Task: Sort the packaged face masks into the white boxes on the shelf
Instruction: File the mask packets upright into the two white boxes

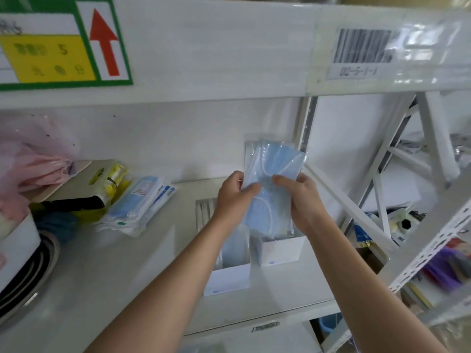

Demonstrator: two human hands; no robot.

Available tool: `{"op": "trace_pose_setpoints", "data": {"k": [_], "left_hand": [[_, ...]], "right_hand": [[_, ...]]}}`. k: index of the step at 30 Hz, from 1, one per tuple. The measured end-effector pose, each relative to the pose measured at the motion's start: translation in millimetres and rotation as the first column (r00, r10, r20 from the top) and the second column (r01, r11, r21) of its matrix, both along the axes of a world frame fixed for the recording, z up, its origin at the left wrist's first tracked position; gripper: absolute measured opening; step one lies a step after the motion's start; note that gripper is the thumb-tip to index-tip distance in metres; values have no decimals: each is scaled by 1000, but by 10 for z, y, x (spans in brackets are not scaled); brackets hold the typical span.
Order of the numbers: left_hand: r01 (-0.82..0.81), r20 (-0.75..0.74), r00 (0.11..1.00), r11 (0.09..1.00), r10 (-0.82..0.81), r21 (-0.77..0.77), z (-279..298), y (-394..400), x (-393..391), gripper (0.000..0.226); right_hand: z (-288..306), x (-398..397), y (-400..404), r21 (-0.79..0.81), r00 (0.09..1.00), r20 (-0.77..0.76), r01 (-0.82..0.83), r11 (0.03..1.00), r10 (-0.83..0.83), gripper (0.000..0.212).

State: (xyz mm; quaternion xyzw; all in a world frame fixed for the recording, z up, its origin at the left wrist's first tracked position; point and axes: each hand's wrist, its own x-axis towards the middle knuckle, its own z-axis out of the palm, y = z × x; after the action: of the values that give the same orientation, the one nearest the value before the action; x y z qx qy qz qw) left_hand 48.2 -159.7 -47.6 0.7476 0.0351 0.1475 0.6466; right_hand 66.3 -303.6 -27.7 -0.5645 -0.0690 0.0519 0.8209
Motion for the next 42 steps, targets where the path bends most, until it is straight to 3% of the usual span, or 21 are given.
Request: {"op": "trace_pose_setpoints", "data": {"k": [3, 7, 10, 12, 16, 20, 23, 25, 29, 33, 36, 38, 40, 42], "left_hand": [[-4, -51, 999, 997, 0, -78, -75, -276, 100, 27], [84, -138, 985, 987, -103, -137, -209, -493, 188, 16], [51, -132, 988, 984, -75, -170, -306, -669, 235, 10], [4, -138, 990, 992, -22, -128, -356, -758, 277, 3], [-98, -167, 980, 994, 105, 51, -501, -711, 338, 20], [-55, -202, 979, 990, 27, -130, -466, -684, 358, 13], [-106, -131, 987, 992, 96, -74, -395, -631, 435, 23], [-129, -94, 988, 991, 125, -44, -377, -574, 485, 26], [-134, -99, 988, 983, 121, -129, -419, -502, 539, 35], [-59, -138, 990, 991, 42, -123, -441, -524, 577, 32], [-120, -123, 985, 992, 124, 45, -453, -534, 584, 25], [-173, -94, 972, 929, 214, 328, -524, -480, 578, 16], [-65, -199, 957, 823, 212, 564, -622, -440, 537, 39], [44, -292, 939, 776, 183, 629, -697, -450, 513, 62]], "right_hand": [[-132, 67, -187, -119, 997, -50, 48, 992, -54, 33], [-265, 229, -551, -88, 982, -124, 134, 987, -145, 29], [-340, 290, -693, -117, 981, -185, 37, 993, -58, 32], [-379, 334, -736, -170, 982, -190, -24, 985, -9, 30], [-318, 584, -867, -303, 979, -98, 143, 942, -180, 19], [-277, 700, -857, -299, 992, -114, 15, 954, -52, 12], [-366, 675, -779, -201, 981, -169, -127, 971, 93, 23], [-431, 717, -752, -110, 974, -200, -131, 985, 107, 36], [-524, 805, -786, 41, 948, -307, -70, 997, 79, 32], [-501, 753, -761, -63, 943, -229, -264, 962, 243, 35], [-444, 785, -674, -234, 972, -224, -126, 964, 72, 37], [-377, 839, -643, -374, 988, -127, 30, 927, -83, 30], [-326, 877, -607, -570, 985, 37, 158, 806, -167, 24], [-294, 852, -543, -779, 962, 212, 273, 564, -173, 21]]}}
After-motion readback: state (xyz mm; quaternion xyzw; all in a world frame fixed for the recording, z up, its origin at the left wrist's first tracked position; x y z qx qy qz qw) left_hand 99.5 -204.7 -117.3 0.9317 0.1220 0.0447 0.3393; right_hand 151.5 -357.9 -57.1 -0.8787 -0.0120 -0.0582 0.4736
